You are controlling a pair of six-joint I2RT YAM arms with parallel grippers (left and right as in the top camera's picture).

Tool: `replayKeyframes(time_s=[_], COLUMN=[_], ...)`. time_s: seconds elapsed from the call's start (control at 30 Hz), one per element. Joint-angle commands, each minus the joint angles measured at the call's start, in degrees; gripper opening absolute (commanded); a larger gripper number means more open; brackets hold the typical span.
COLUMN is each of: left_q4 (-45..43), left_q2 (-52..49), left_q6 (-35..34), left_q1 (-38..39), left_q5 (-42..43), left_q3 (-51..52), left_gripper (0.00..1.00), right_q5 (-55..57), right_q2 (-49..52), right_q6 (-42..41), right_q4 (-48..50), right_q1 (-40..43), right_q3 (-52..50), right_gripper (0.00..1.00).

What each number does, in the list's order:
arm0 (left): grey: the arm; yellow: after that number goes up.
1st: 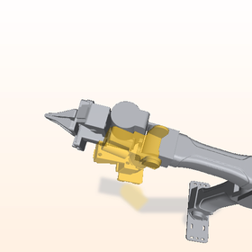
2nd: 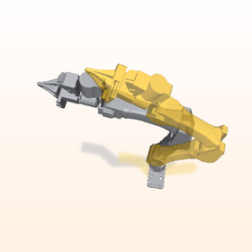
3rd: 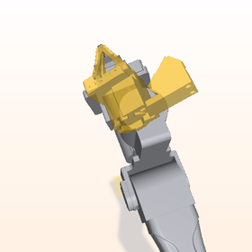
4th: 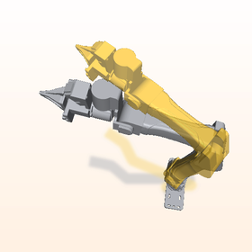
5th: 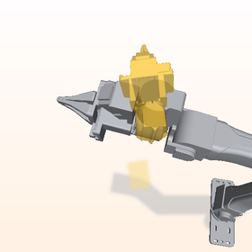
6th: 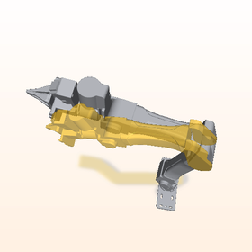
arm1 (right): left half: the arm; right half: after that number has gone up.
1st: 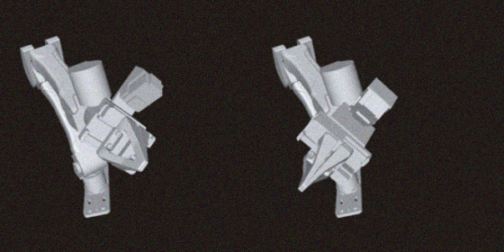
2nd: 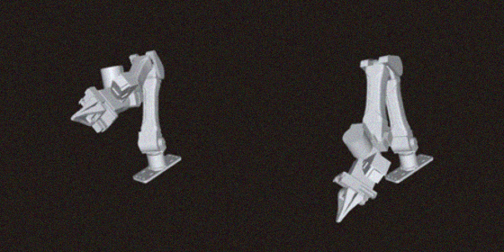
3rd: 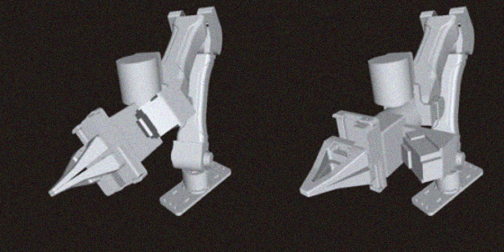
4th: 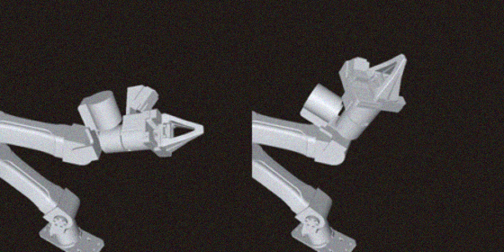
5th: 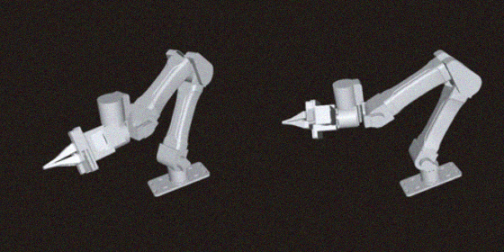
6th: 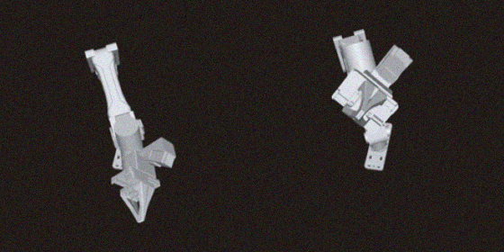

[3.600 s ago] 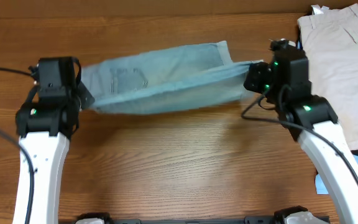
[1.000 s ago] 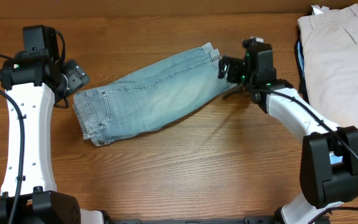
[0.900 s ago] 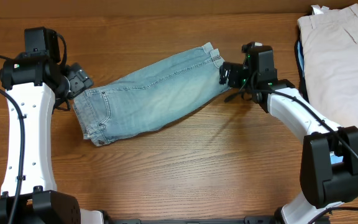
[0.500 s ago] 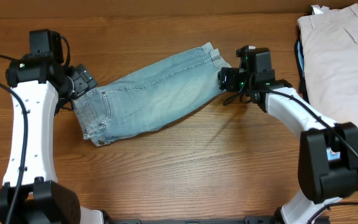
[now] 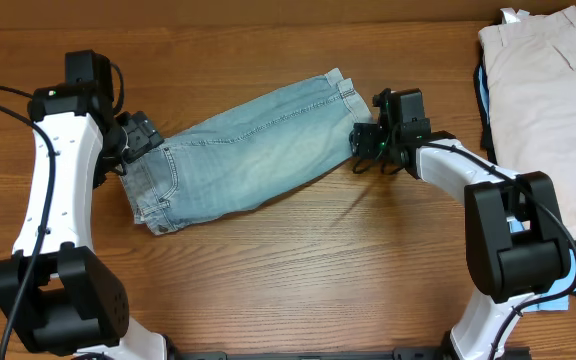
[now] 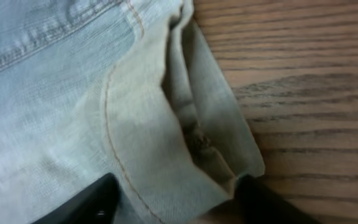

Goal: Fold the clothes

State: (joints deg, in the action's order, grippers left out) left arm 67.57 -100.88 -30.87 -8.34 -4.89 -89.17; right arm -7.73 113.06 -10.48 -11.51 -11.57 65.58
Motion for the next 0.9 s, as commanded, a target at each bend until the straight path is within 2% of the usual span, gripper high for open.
replayKeyframes(time_s=[0.0, 0.27, 0.3, 0.33, 0.37, 0.57, 0.73, 0.87], left_q4=[-0.4, -0.5, -0.6, -0.6, -0.6, -0.6, -0.5, -0.3], left_q2=[-0.4, -0.4, -0.4, -0.4, -0.4, -0.4, -0.4, -0.4], left_q6=[1.3, 1.3, 1.3, 1.3, 1.3, 1.3, 1.3, 1.4], left_q1=[0.2, 0.2, 0.2, 0.2, 0.2, 0.2, 0.2, 1.0], left_q5=[0.4, 0.4, 0.4, 0.4, 0.4, 0.5, 0.5, 0.5], left_q3=[0.3, 0.3, 0.3, 0.3, 0.3, 0.3, 0.3, 0.3], left_gripper=[1.0, 1.0, 1.0, 1.0, 1.0, 1.0, 1.0, 1.0], right_q5=[-0.3, 0.1, 0.2, 0.1, 0.2, 5.2, 13.3, 14.7], right_q2=[1.9, 4.9, 4.9, 4.9, 4.9, 3.8, 0.4, -3.7], right_q6=[-0.3, -1.8, -1.8, -1.9, -3.1, -9.5, -12.2, -17.1], right_q4=[1.1, 4.4, 4.3, 4.1, 3.8, -3.2, -15.3, -25.9], right_q1=[0.0, 0.0, 0.0, 0.1, 0.1, 1.0, 2.2, 3.8], right_q3=[0.8, 0.8, 0.8, 0.8, 0.8, 1.5, 2.4, 2.4], right_gripper=[0.54, 0.4, 0.29, 0.11, 0.04, 0.04, 0.04, 0.04])
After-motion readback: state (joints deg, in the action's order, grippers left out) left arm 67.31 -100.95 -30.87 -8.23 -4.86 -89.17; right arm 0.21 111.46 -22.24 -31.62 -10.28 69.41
